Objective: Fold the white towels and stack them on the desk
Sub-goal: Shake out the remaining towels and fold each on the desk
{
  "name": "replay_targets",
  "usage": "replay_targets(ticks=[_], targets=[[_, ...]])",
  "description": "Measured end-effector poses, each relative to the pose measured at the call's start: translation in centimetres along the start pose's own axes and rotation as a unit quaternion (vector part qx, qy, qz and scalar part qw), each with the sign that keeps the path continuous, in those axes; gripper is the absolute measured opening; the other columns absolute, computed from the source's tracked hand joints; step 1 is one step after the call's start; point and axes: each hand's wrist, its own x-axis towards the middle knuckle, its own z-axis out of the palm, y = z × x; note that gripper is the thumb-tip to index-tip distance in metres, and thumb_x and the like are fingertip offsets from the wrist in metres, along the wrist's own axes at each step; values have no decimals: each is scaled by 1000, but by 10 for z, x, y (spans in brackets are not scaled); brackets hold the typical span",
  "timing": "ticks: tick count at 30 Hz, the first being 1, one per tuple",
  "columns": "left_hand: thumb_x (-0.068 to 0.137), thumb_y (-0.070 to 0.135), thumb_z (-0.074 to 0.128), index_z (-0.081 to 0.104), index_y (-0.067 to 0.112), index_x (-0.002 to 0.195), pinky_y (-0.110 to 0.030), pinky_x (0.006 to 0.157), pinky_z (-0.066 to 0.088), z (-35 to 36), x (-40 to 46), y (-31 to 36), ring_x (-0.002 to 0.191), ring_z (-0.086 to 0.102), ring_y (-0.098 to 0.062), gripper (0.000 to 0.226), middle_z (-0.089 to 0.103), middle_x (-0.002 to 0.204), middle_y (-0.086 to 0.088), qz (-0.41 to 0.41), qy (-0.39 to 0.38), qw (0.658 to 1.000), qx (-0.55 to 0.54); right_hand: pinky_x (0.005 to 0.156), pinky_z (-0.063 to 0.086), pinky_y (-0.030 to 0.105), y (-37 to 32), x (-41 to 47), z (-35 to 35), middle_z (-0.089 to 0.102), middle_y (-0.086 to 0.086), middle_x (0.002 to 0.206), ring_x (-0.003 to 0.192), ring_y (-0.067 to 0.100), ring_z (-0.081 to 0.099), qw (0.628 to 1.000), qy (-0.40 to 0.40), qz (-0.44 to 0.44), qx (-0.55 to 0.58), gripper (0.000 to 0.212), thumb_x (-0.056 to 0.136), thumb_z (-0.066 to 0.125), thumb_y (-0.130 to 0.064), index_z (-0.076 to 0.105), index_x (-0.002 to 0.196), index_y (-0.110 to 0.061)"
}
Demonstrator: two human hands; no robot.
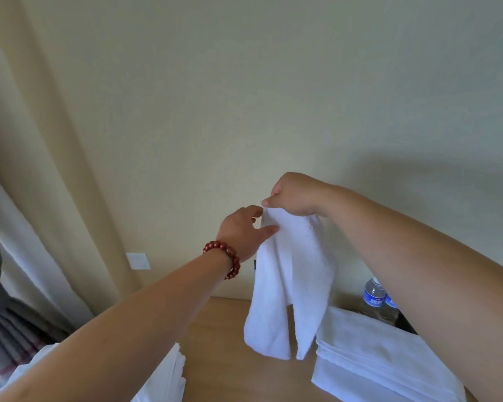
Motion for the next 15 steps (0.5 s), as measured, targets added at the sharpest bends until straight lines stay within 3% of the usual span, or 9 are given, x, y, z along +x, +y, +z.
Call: replay_targets(ticks=[2, 4, 6, 8, 12, 15], targets=[[85, 50, 69, 61, 28, 125, -25, 81, 52, 1, 0, 13, 98, 63, -8, 46, 66, 110, 12, -6, -11, 999, -50, 58, 29, 30, -4, 5, 4, 41, 4, 66, 64, 22, 37, 1000, -10, 0, 13, 37, 94, 63, -39, 56, 74, -10], [88, 41, 69, 66, 25, 107, -22, 66, 47, -2, 3, 21, 78, 61, -9, 25, 66, 89, 10, -30, 2, 992, -122, 64, 39, 32, -6, 8, 5, 57, 4, 71, 67, 24, 49, 999, -10, -4, 30, 43, 91, 64, -42, 64, 78, -1], [90, 30, 66, 66, 21, 85, -23, 59, 41, -8, 8, 21, 67, 53, -12, 11, 60, 71, 10, -48, 31, 981, -187, 75, 50, 35, -8, 9, 4, 73, 1, 87, 81, 24, 65, 998, -10, -14, 67, 39, 89, 67, -47, 74, 88, -9], [91, 28, 62, 58, 22, 69, -22, 54, 36, -14, 11, 19, 57, 45, -11, 23, 52, 58, 14, -47, 36, 981, -185, 86, 52, 34, -8, 8, 3, 75, -1, 98, 95, 18, 68, 994, -6, -24, 108, 31, 84, 74, -48, 76, 91, -18], [91, 31, 61, 59, 17, 69, -23, 52, 36, -21, 11, 13, 55, 45, -11, 26, 54, 59, 9, -43, 7, 987, -154, 85, 51, 31, 0, 1, 4, 71, -5, 103, 98, 15, 66, 991, -31, -15, 127, 31, 75, 86, -38, 70, 100, -26], [91, 27, 57, 66, 9, 79, -29, 60, 44, -25, 15, 0, 63, 54, -16, 24, 67, 72, -6, -52, 18, 989, -136, 77, 47, 29, 15, -1, 5, 67, -4, 102, 94, 16, 61, 997, -39, 14, 72, 31, 80, 82, -32, 67, 107, -25]])
